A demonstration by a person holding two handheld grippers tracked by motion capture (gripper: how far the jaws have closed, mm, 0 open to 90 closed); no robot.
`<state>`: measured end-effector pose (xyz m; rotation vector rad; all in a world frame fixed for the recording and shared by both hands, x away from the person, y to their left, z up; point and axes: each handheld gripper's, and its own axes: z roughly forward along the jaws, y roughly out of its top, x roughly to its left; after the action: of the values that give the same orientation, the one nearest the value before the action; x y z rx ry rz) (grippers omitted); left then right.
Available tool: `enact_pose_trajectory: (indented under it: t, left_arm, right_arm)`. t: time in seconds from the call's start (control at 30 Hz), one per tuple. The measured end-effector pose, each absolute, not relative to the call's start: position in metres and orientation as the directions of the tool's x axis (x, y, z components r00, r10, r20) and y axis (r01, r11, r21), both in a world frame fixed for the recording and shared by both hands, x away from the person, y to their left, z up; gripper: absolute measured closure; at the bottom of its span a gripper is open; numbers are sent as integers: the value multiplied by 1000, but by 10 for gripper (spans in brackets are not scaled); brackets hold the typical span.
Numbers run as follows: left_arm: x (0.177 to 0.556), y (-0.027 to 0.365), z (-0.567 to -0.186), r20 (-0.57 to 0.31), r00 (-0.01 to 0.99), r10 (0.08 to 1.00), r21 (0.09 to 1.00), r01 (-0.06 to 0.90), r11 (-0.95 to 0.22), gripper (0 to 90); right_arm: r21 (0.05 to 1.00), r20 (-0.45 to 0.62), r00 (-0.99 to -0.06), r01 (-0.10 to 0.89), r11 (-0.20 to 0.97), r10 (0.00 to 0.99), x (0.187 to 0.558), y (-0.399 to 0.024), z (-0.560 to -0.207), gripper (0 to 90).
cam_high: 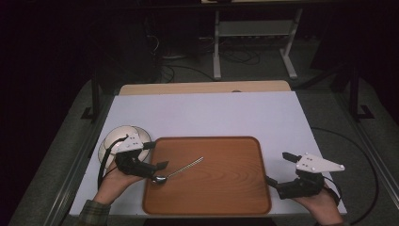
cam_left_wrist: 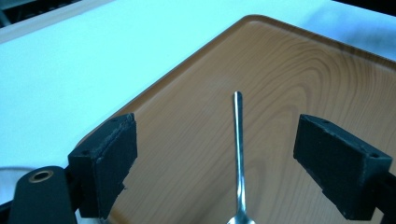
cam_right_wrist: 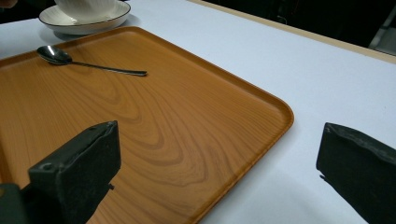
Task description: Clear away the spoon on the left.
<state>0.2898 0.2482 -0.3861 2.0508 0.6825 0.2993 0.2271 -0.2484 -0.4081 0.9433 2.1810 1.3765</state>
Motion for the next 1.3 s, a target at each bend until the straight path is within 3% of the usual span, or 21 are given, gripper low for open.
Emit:
enact_pose_trajectory:
  t: [0.73,1.3]
  left_arm:
    - [268,295,-398,-57,776,628,864,353,-358,134]
    - [264,303,-404,-63,764,643,859,369,-354,136]
  right_arm:
    - [899,28,-698,330,287,716,227,-247,-408,0]
    - [897,29,-696,335,288,718,228,-249,-409,0]
